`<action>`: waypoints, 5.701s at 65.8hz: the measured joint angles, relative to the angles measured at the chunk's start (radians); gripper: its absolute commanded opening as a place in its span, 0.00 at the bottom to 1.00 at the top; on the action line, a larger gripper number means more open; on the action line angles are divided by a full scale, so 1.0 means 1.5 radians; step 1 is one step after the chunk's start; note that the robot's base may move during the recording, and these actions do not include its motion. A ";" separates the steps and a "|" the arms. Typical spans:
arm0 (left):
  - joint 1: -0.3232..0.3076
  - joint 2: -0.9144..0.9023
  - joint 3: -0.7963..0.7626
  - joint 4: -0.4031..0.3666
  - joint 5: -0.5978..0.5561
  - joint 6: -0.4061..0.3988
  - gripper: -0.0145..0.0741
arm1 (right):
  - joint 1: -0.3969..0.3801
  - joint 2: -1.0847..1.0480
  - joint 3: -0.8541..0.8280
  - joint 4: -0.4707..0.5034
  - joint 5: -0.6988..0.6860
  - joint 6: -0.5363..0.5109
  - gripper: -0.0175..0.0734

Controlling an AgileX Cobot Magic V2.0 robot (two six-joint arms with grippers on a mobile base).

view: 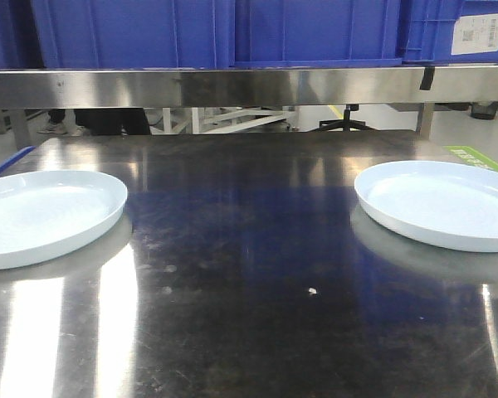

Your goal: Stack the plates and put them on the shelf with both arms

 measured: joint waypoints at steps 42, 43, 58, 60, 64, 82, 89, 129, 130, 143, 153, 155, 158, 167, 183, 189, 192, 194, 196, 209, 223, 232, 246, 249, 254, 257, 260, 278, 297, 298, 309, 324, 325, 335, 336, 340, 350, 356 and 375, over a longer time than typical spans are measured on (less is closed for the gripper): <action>0.000 0.000 0.000 -0.052 0.020 0.000 0.26 | 0.000 0.000 0.000 0.000 0.000 0.000 0.24; 0.000 0.000 0.000 -0.054 0.021 0.000 0.26 | 0.000 0.000 0.000 0.000 0.000 0.000 0.24; 0.000 0.000 0.000 -0.061 0.021 0.000 0.26 | 0.000 0.000 0.000 0.000 0.000 0.000 0.24; 0.000 0.000 0.000 -0.061 0.022 0.000 0.26 | 0.000 0.000 0.000 0.000 -0.004 0.000 0.24; 0.000 0.000 0.000 -0.061 0.023 0.000 0.26 | 0.000 0.000 0.000 0.000 -0.018 0.000 0.24; 0.000 0.000 0.000 -0.067 0.043 0.000 0.26 | -0.003 0.000 -0.038 0.000 -0.027 0.003 0.24; 0.000 0.000 0.000 -0.067 0.052 0.000 0.26 | -0.003 0.047 -0.162 0.000 0.115 0.003 0.24; 0.000 0.000 0.000 -0.077 0.074 0.000 0.26 | -0.003 0.627 -0.455 -0.006 0.143 0.004 0.24; 0.000 0.000 0.000 -0.077 0.074 0.000 0.26 | -0.003 0.631 -0.455 -0.006 0.140 0.004 0.24; 0.000 0.000 0.000 -0.078 0.074 0.000 0.26 | -0.003 0.676 -0.455 -0.001 0.087 0.004 0.25; 0.000 0.000 0.000 -0.078 0.074 0.000 0.26 | -0.003 0.696 -0.460 -0.001 0.094 0.004 0.49; 0.000 0.000 0.000 -0.078 0.074 0.000 0.26 | -0.003 0.701 -0.463 -0.001 0.102 0.004 0.60; 0.000 0.000 0.000 -0.078 0.074 0.000 0.28 | -0.003 0.708 -0.467 -0.001 0.113 0.004 0.74; 0.000 0.003 0.000 -0.081 0.063 0.000 0.51 | -0.003 0.731 -0.467 -0.001 0.122 0.004 0.82; 0.000 0.090 0.000 -0.090 0.051 -0.003 0.73 | -0.003 0.758 -0.467 -0.001 0.126 0.004 0.82; 0.000 0.140 0.000 -0.094 0.045 -0.019 0.73 | -0.003 0.765 -0.467 -0.001 0.126 0.004 0.82; 0.000 0.162 0.000 -0.094 0.034 -0.025 0.73 | -0.003 0.768 -0.467 -0.001 0.126 0.004 0.82; 0.000 0.181 0.000 -0.095 0.027 -0.028 0.73 | -0.003 0.769 -0.467 -0.001 0.126 0.004 0.82; 0.000 0.200 0.000 -0.095 0.018 -0.029 0.73 | -0.003 0.769 -0.467 -0.001 0.127 0.004 0.82; 0.000 0.297 -0.003 -0.097 -0.032 -0.033 0.73 | -0.003 0.773 -0.467 -0.001 0.127 0.004 0.82; 0.000 0.379 -0.004 -0.097 -0.059 -0.033 0.73 | -0.003 0.774 -0.467 -0.001 0.127 0.004 0.82; 0.000 0.412 -0.004 -0.097 -0.081 -0.033 0.73 | -0.003 0.776 -0.467 -0.001 0.127 0.004 0.82; 0.000 0.448 -0.006 -0.097 -0.106 -0.034 0.73 | -0.003 0.776 -0.467 -0.001 0.127 0.004 0.82; 0.000 0.455 -0.006 -0.097 -0.112 -0.034 0.73 | -0.003 0.776 -0.467 -0.001 0.127 0.004 0.82; 0.000 0.462 -0.006 -0.097 -0.120 -0.034 0.73 | -0.003 0.776 -0.467 -0.001 0.127 0.004 0.82; 0.000 0.465 -0.007 -0.097 -0.123 -0.035 0.73 | -0.003 0.776 -0.467 -0.001 0.127 0.004 0.82; 0.000 0.470 -0.007 -0.097 -0.124 -0.035 0.73 | -0.003 0.776 -0.467 -0.001 0.127 0.004 0.82; 0.000 0.497 -0.018 -0.103 -0.145 -0.037 0.60 | -0.003 0.776 -0.467 -0.001 0.127 0.004 0.82; 0.000 0.500 -0.035 -0.122 -0.136 -0.040 0.27 | -0.003 0.776 -0.467 -0.001 0.127 0.004 0.82; 0.000 0.499 -0.037 -0.123 -0.134 -0.040 0.27 | -0.003 0.776 -0.467 -0.001 0.127 0.004 0.82; 0.000 0.461 -0.063 -0.158 -0.116 -0.040 0.27 | -0.003 0.776 -0.467 -0.001 0.127 0.004 0.82; -0.034 0.389 -0.122 -0.177 -0.103 -0.040 0.27 | -0.003 0.776 -0.468 -0.001 0.127 0.005 0.82; -0.038 0.388 -0.126 -0.177 -0.102 -0.040 0.27 | -0.003 0.776 -0.468 -0.001 0.127 0.005 0.82; -0.097 0.376 -0.159 -0.196 -0.102 -0.040 0.27 | -0.003 0.776 -0.468 -0.001 0.127 0.005 0.82; -0.103 0.376 -0.162 -0.198 -0.102 -0.040 0.27 | -0.003 0.776 -0.468 -0.001 0.127 0.005 0.82; -0.134 0.379 -0.167 -0.211 -0.105 -0.040 0.27 | -0.003 0.776 -0.468 -0.001 0.127 0.005 0.82; -0.207 0.404 -0.170 -0.237 -0.135 -0.040 0.27 | -0.003 0.776 -0.468 -0.001 0.127 0.005 0.82; -0.243 0.430 -0.175 -0.247 -0.151 -0.040 0.27 | -0.003 0.776 -0.468 -0.001 0.127 0.005 0.82; -0.302 0.544 -0.206 -0.253 -0.186 -0.040 0.27 | -0.003 0.776 -0.468 -0.001 0.127 0.005 0.82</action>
